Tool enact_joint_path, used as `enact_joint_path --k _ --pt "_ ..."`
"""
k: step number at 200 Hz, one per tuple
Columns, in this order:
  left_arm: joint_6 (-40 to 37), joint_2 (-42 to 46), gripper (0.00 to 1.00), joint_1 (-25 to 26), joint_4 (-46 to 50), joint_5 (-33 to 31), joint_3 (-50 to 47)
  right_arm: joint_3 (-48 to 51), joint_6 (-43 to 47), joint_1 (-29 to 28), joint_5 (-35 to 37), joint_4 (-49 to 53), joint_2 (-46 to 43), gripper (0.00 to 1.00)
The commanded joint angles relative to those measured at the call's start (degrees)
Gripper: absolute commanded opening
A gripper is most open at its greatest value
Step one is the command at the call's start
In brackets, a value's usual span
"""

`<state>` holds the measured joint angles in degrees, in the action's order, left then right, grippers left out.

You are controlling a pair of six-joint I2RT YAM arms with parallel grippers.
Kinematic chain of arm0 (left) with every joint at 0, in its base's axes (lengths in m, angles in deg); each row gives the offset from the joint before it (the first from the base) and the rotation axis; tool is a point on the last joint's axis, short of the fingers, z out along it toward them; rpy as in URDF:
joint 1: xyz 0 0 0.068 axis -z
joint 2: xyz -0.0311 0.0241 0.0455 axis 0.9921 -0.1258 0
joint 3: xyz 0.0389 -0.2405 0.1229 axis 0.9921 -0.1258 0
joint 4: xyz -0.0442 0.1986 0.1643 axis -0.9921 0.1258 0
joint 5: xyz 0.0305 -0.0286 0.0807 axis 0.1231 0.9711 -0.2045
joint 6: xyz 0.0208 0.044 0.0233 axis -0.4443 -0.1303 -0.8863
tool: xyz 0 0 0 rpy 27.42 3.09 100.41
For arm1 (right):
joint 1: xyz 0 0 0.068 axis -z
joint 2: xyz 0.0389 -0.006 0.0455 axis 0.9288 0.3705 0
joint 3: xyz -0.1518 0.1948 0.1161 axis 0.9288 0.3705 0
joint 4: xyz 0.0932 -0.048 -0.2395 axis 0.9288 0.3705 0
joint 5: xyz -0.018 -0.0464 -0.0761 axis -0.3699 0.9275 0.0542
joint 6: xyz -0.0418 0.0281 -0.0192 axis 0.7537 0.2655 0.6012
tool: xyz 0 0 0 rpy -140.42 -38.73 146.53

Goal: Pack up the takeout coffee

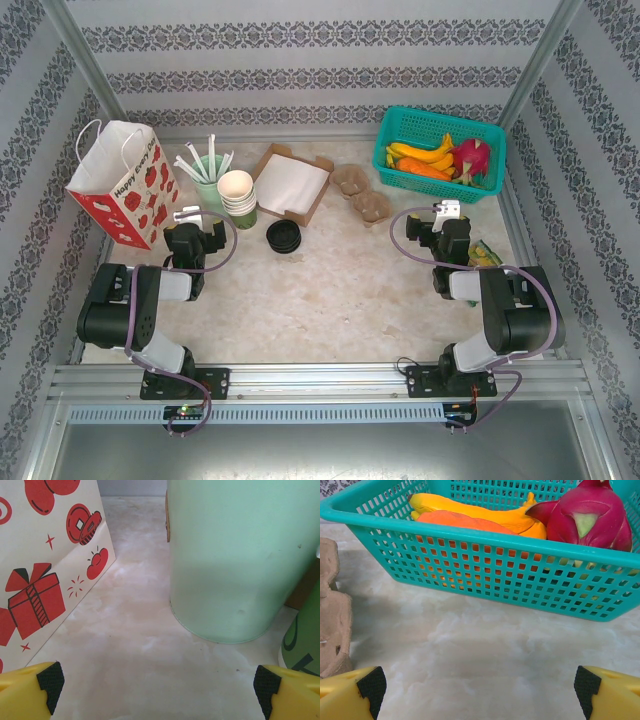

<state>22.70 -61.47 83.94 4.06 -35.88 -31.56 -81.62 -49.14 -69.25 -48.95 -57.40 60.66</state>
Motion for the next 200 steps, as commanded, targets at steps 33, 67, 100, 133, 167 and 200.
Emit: enact_joint_path --k 33,67,100,133,167,200 --pt "-1.6 3.7 0.99 0.7 4.8 2.1 2.0 0.1 -0.3 0.3 -2.8 -0.2 -2.2 0.98" --pt "-2.4 11.4 0.99 0.7 16.4 3.0 4.0 0.4 0.6 0.3 -4.2 5.1 -9.2 0.98" --pt "3.3 22.6 0.99 0.7 24.8 0.6 3.7 -5.0 -5.0 -0.6 -2.9 23.6 -17.9 0.98" --pt "10.1 31.6 0.99 0.7 37.8 -3.0 6.4 -14.6 -14.6 -2.7 -9.6 41.6 -21.0 0.98" --pt "23.4 39.1 0.99 0.7 51.2 -4.9 10.6 -16.8 -24.7 -9.4 -2.8 43.4 -23.2 0.98" --pt "27.9 31.8 0.99 0.7 69.8 1.7 24.1 -19.2 -30.5 -9.8 -4.0 43.6 -22.6 0.98"
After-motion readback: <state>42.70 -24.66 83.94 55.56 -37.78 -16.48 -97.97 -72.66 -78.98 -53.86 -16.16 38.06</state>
